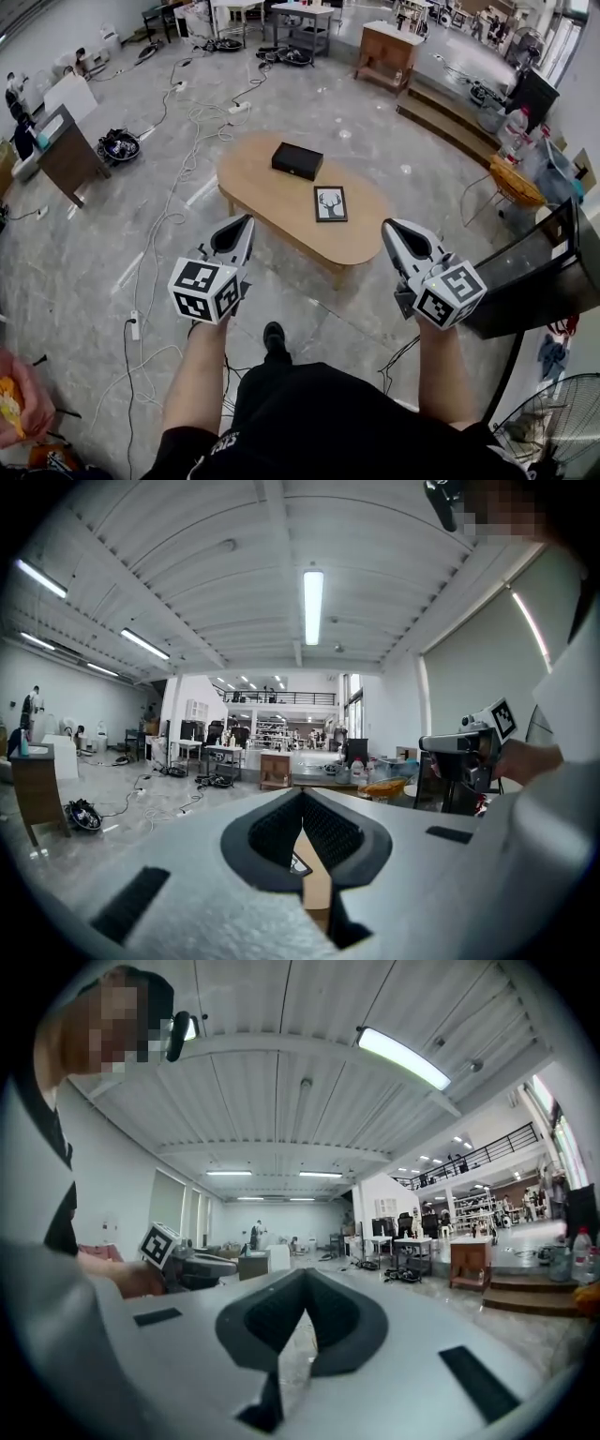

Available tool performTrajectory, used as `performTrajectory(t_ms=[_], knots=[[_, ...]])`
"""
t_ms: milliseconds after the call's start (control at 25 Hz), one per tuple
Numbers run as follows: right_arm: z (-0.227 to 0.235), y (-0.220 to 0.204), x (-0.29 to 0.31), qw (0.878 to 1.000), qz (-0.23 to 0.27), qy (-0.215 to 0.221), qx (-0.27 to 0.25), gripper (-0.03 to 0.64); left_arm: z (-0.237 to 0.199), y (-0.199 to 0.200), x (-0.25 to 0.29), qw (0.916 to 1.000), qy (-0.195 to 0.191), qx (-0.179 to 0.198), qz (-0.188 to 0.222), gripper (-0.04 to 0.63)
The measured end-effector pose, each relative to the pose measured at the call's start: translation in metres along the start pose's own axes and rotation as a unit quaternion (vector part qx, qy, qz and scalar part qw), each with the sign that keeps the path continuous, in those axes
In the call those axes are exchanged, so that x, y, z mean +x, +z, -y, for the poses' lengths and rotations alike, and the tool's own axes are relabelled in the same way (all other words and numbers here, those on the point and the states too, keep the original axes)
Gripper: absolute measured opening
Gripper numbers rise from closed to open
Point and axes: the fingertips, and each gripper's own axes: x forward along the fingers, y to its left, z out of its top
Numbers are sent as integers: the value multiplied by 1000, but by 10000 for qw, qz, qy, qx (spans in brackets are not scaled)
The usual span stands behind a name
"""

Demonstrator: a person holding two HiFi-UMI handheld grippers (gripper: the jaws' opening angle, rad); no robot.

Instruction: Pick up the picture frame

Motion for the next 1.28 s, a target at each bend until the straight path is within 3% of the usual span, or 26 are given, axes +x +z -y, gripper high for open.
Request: performTrajectory(t_ms=[240,560,960,1280], knots=[[17,-3,93,9999,-121,9,49,5,-87,1,47,9999,-2,-121,-61,9],[32,-14,179,9990,-426,-118,111,5,-162,-2,95,9992,-243,-266,-171,9],[55,-13,211,9973,-465,-541,170,6,-193,-4,133,9974,-606,-306,-254,9],[104,-30,230,9963,-407,-681,342,6,-195,-7,186,9957,-794,-214,-437,9]])
